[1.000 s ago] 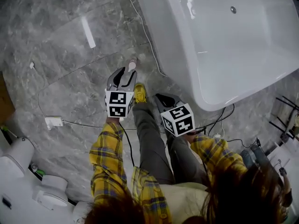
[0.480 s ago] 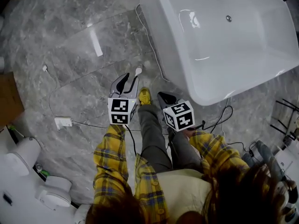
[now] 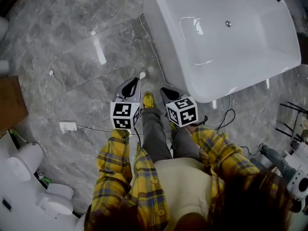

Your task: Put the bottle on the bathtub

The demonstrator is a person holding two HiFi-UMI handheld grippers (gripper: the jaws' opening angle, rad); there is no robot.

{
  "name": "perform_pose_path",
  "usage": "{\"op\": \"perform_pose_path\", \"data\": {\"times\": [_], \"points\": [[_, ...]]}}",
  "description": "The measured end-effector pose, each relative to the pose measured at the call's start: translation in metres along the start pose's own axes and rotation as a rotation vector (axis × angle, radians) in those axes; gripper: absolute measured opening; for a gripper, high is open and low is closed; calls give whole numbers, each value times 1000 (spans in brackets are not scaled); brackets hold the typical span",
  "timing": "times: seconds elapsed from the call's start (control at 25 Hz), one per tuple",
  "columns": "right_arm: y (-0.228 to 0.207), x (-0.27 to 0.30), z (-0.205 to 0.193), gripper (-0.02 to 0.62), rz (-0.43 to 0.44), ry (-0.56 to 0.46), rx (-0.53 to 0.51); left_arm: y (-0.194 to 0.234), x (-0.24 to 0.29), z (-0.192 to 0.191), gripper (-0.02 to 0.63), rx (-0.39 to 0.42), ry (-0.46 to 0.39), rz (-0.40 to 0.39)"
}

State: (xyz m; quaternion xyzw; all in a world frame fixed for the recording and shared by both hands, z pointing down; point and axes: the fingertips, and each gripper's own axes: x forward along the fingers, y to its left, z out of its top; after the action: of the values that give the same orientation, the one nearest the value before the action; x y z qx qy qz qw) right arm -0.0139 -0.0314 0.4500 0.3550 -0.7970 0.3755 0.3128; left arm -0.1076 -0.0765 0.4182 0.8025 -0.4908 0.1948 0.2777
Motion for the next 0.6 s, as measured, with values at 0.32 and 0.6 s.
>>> {"op": "perform_pose_path", "data": {"times": [0.32, 0.6], "points": [[15, -31, 30, 14, 7, -76, 1, -14, -33, 30, 8, -41, -46, -27], [19, -59, 43, 14, -7, -111, -15, -31, -56, 37, 8, -19, -25, -48]]}}
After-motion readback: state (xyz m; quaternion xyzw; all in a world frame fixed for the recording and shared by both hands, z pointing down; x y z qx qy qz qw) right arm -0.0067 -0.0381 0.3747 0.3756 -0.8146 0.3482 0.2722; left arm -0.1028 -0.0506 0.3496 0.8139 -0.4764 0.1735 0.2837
